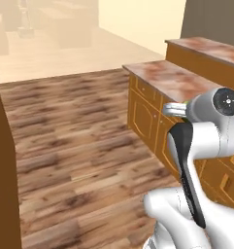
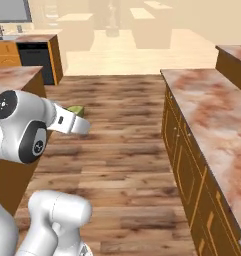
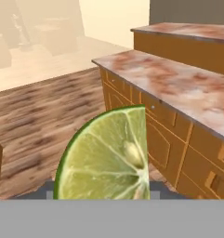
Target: Take the lemon wedge from the fridge and place it on the plate with fish on the dining counter.
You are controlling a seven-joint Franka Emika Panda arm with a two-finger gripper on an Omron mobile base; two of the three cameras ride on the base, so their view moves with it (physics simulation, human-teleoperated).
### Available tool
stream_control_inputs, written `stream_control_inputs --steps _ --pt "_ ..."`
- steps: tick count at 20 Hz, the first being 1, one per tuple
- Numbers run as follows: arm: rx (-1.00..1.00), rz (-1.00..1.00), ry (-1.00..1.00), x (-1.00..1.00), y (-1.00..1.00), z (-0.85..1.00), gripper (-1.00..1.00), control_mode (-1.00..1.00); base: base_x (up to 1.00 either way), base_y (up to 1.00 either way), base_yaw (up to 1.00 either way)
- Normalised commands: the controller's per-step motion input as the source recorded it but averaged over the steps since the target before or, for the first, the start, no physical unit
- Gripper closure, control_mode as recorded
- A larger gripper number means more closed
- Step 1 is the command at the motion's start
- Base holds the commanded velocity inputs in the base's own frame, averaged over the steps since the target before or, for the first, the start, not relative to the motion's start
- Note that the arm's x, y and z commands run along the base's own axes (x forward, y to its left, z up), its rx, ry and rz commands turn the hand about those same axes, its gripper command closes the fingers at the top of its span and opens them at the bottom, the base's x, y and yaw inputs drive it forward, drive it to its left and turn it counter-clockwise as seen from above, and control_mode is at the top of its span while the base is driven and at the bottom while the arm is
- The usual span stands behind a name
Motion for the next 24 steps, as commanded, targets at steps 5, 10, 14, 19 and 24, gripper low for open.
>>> stream_control_inputs --steps 5,10,14,19,24 --pt "0.00 0.00 0.00 0.00 0.00 0.00 1.00 1.00 1.00 -0.25 0.31" --pt "0.00 0.00 0.00 0.00 0.00 0.00 1.00 1.00 1.00 -0.11 0.22" --pt "0.00 0.00 0.00 0.00 0.00 0.00 1.00 1.00 1.00 -0.02 0.13" --pt "0.00 0.00 0.00 0.00 0.00 0.00 1.00 1.00 1.00 -0.23 0.01" --pt "0.00 0.00 0.00 0.00 0.00 0.00 1.00 1.00 1.00 -0.41 -0.03"
